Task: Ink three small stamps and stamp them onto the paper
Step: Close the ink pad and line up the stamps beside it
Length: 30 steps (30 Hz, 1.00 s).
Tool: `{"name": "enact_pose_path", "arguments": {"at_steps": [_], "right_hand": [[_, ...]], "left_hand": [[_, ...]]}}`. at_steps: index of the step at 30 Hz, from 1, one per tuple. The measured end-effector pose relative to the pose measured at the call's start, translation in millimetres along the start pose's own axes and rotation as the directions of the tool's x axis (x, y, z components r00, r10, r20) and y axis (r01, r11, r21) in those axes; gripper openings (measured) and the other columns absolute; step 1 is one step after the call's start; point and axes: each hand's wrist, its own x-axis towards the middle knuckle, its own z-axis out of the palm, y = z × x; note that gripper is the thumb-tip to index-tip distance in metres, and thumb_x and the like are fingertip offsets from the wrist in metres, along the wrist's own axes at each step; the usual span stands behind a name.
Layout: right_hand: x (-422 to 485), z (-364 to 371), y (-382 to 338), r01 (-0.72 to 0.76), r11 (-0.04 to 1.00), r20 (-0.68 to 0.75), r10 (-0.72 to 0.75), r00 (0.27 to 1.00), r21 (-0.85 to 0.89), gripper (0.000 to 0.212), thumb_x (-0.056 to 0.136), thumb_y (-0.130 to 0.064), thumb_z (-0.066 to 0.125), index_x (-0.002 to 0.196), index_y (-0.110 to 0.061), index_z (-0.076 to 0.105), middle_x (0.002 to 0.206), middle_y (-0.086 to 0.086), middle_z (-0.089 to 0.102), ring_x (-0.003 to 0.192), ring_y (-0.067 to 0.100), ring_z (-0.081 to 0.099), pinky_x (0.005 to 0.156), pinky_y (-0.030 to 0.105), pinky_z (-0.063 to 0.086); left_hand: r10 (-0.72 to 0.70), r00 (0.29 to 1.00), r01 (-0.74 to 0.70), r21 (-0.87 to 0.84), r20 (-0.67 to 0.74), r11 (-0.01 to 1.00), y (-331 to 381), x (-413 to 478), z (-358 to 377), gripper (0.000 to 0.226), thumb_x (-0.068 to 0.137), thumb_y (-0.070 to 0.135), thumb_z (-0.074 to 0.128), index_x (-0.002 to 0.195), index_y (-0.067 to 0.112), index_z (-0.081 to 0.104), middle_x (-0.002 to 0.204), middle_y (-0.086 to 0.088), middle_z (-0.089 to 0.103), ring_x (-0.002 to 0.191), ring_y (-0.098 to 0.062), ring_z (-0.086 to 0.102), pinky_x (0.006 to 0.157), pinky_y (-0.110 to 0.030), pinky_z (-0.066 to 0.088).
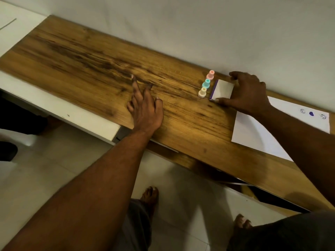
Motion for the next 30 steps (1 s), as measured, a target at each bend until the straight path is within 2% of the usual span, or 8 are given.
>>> {"name": "enact_pose_path", "arguments": {"at_steps": [4, 12, 16, 20, 23, 25, 28, 30], "right_hand": [[3, 6, 9, 0.034, 0.998, 0.103, -0.028, 0.994, -0.054, 0.118, 0.059, -0.097, 0.06, 0.151, -0.026, 0.038, 0.147, 0.005, 0.054, 0.133, 0.034, 0.05, 0.103, 0.059, 0.04], [3, 16, 11, 0.055, 0.998, 0.067, -0.057, 0.996, 0.041, 0.109, 0.062, -0.089, 0.066, 0.147, -0.024, 0.044, 0.142, 0.005, 0.057, 0.127, 0.03, 0.054, 0.101, 0.054, 0.041], [0, 6, 12, 0.063, 0.997, 0.082, -0.067, 0.994, 0.047, 0.114, 0.062, -0.091, 0.064, 0.152, -0.026, 0.038, 0.153, 0.006, 0.049, 0.138, 0.032, 0.046, 0.109, 0.06, 0.037], [-27, -21, 44, 0.077, 0.996, -0.03, -0.076, 0.997, 0.054, 0.101, 0.07, -0.086, 0.062, 0.15, -0.028, 0.043, 0.153, 0.003, 0.05, 0.14, 0.03, 0.045, 0.109, 0.06, 0.035], [-64, -38, 92, 0.046, 0.998, -0.004, -0.046, 0.999, -0.047, 0.097, 0.072, -0.087, 0.057, 0.147, -0.025, 0.047, 0.149, 0.005, 0.053, 0.137, 0.031, 0.046, 0.109, 0.059, 0.036], [-89, -46, 126, 0.003, 0.994, 0.002, -0.002, 1.0, -0.111, 0.098, 0.074, -0.09, 0.051, 0.145, -0.023, 0.049, 0.145, 0.008, 0.056, 0.134, 0.033, 0.049, 0.107, 0.059, 0.041], [-123, -51, 172, -0.069, 0.98, -0.016, 0.067, 0.998, -0.188, 0.093, 0.078, -0.089, 0.045, 0.146, -0.026, 0.049, 0.146, 0.006, 0.055, 0.134, 0.033, 0.05, 0.106, 0.058, 0.042], [-140, -51, 197, -0.114, 0.973, -0.037, 0.109, 0.993, -0.2, 0.088, 0.082, -0.086, 0.041, 0.145, -0.025, 0.051, 0.148, 0.005, 0.055, 0.135, 0.034, 0.049, 0.107, 0.058, 0.042]], "left_hand": [[0.005, 1.0, -0.005, 0.001, 0.008, 1.0, 2, -1, 0, 0.066, 0.097, 0.045, 0.036, 0.159, 0.022, 0.04, 0.178, -0.012, -0.009, 0.156, -0.031, 0.027, 0.12, -0.05, 0.02], [0.025, 1.0, -0.025, -0.009, 0.014, 1.0, 2, -1, 3, 0.066, 0.097, 0.044, 0.037, 0.159, 0.023, 0.04, 0.178, -0.013, -0.008, 0.157, -0.028, 0.023, 0.12, -0.046, 0.016], [0.05, 0.999, -0.05, 0.004, 0.006, 0.999, 5, -1, 1, 0.063, 0.099, 0.042, 0.039, 0.158, 0.02, 0.042, 0.178, -0.013, -0.009, 0.155, -0.029, 0.027, 0.119, -0.05, 0.019], [0.278, 0.96, -0.28, 0.051, 0.037, 0.959, 28, -12, 6, 0.066, 0.1, 0.044, 0.045, 0.161, 0.019, 0.037, 0.178, -0.012, -0.006, 0.159, -0.03, 0.019, 0.124, -0.057, 0.015], [0.552, 0.815, -0.567, 0.05, 0.177, 0.822, 52, -33, 20, 0.066, 0.103, 0.045, 0.045, 0.164, 0.024, 0.033, 0.178, -0.008, 0.006, 0.161, -0.029, 0.016, 0.126, -0.053, 0.011], [0.678, 0.657, -0.726, 0.036, 0.329, 0.686, 73, -50, 34, 0.066, 0.103, 0.047, 0.04, 0.165, 0.027, 0.031, 0.177, -0.006, 0.018, 0.16, -0.028, 0.021, 0.128, -0.056, 0.015], [0.756, 0.39, -0.875, -0.044, 0.526, 0.482, 101, -74, 58, 0.063, 0.108, 0.047, 0.04, 0.166, 0.027, 0.028, 0.177, -0.002, 0.019, 0.162, -0.026, 0.019, 0.128, -0.054, 0.014], [0.749, 0.311, -0.903, -0.064, 0.584, 0.425, 109, -86, 70, 0.061, 0.109, 0.049, 0.038, 0.166, 0.026, 0.03, 0.176, -0.001, 0.022, 0.162, -0.023, 0.018, 0.128, -0.052, 0.015]]}}
